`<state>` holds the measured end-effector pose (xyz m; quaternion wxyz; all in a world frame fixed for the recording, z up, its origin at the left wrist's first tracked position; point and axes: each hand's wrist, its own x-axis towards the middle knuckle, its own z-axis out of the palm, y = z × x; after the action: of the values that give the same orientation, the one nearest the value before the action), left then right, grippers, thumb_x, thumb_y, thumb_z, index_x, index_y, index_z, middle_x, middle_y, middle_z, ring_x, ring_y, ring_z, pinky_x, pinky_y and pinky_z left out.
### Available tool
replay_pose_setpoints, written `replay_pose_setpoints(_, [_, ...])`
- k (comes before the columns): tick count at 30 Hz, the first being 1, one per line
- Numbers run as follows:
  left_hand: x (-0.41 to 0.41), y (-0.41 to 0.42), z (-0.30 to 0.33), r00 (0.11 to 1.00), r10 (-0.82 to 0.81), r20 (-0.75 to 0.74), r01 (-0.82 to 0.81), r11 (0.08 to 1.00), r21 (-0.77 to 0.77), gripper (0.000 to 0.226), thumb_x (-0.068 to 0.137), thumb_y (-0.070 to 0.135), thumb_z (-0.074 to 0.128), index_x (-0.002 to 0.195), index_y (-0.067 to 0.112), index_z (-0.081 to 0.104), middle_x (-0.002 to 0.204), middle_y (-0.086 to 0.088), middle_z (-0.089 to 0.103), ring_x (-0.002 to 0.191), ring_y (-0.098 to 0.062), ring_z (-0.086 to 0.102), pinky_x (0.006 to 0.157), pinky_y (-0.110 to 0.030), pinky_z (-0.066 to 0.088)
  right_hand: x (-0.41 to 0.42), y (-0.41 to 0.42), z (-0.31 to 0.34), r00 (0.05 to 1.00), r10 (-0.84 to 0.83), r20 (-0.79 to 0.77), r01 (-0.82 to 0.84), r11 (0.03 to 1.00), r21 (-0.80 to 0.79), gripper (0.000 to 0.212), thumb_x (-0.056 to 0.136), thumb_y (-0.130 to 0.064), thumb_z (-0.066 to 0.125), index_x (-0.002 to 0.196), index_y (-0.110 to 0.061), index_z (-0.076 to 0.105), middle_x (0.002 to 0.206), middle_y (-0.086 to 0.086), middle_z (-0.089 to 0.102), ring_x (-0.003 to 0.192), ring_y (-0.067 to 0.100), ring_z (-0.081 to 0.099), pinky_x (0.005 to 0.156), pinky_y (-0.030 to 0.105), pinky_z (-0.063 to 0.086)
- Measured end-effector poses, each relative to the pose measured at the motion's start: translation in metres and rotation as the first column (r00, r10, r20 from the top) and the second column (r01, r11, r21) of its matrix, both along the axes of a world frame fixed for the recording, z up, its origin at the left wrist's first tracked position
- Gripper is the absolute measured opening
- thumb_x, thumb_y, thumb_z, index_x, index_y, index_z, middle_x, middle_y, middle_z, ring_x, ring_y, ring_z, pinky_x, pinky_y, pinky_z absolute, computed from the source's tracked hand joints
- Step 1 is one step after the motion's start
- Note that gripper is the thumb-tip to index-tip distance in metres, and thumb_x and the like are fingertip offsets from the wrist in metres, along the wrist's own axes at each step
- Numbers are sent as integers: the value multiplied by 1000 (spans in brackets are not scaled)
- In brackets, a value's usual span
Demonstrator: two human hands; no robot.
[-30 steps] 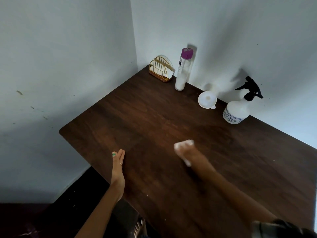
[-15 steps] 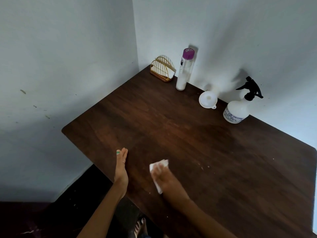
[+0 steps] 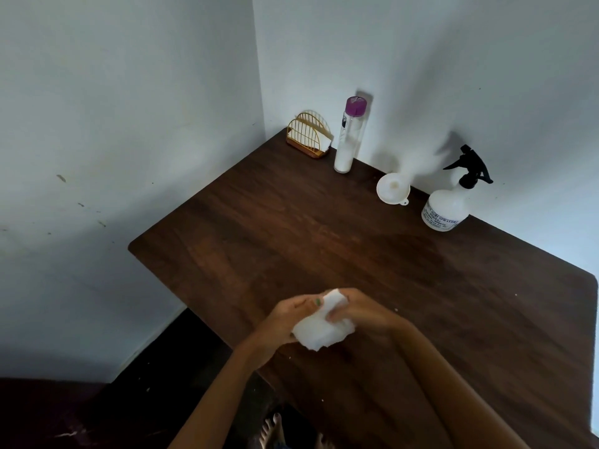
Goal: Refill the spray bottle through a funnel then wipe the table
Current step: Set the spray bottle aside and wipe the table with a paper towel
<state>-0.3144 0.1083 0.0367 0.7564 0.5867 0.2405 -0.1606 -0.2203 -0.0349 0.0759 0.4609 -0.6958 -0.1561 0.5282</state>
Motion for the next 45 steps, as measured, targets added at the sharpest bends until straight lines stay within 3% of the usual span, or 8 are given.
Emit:
replay_pose_setpoints(4, [3, -9, 11, 997, -61, 53, 53, 988, 146, 20, 85, 30, 65, 104, 26, 63, 103, 2, 69, 94, -12, 68, 74, -29, 58, 22, -3, 6, 996, 68, 56, -65, 997, -51, 28, 89, 7, 50, 117, 15, 50, 89, 14, 63, 65, 6, 62, 64, 18, 53])
replay_pose_setpoints(11, [0, -19, 7, 998, -57, -41, 61, 992, 109, 23, 87, 25, 64, 104, 9, 65, 105, -7, 70, 94, -14, 69, 74, -27, 59, 29, -1, 0, 902, 289, 319, -229, 950, -214, 20, 85, -18, 66, 101, -7, 64, 88, -1, 64, 83, 11, 63, 71, 21, 51])
replay_pose_setpoints(22, [-2, -24, -1, 946, 197, -257, -227, 969, -95, 26, 95, 21, 52, 110, 2, 62, 103, -15, 70, 91, -25, 70, 69, -29, 59, -18, 13, -28, 528, 347, 775, -176, 938, -300, 23, 83, -36, 60, 105, -34, 66, 99, -12, 68, 89, 5, 60, 80, 27, 49])
replay_pose_setpoints(26, [-3, -22, 4, 906, 292, -307, -378, 885, -272, 26, 99, 20, 40, 105, 7, 62, 98, -15, 69, 90, -25, 67, 63, -31, 59, -43, 2, -31, 493, 241, 836, -136, 970, -199, 46, 98, -20, 44, 143, -21, 36, 147, 0, 41, 135, 14, 37, 109, 30, 32])
replay_pose_setpoints(32, [-7, -20, 6, 875, 277, -396, -415, 851, -322, 34, 98, 23, 32, 108, 5, 60, 111, -20, 64, 99, -31, 62, 89, -44, 48, -57, -8, -46, 456, 318, 831, -203, 947, -250, 59, 97, -16, 36, 149, -15, 9, 158, 2, 10, 145, 13, 6, 118, 27, 1])
replay_pose_setpoints(37, [-7, -25, 3, 895, 135, -425, -245, 946, -214, 47, 98, 40, 27, 109, 13, 63, 113, -11, 67, 108, -23, 59, 112, -47, 28, -69, -17, -59, 432, 333, 838, -198, 942, -272, 63, 89, -42, 18, 145, -24, -5, 155, -4, 3, 138, 4, -4, 114, 27, 0])
replay_pose_setpoints(41, [-6, -25, 7, 930, -38, -366, -39, 979, -202, 66, 89, 57, 28, 108, 7, 66, 107, -9, 71, 102, -14, 60, 105, -38, 27, -67, -34, -62, 377, 254, 891, -157, 965, -209, 62, 84, -43, 36, 139, -14, 41, 136, 3, 54, 120, 12, 55, 87, 23, 50])
replay_pose_setpoints(45, [-7, -27, 3, 899, -220, -377, 225, 974, -33, 89, 78, 81, 6, 117, 23, 62, 126, 3, 62, 117, -13, 54, 112, -57, 5, -54, -50, -67, 414, 269, 870, -231, 955, -185, 67, 85, -16, 58, 144, -24, 27, 145, -4, 41, 127, 5, 42, 100, 20, 35])
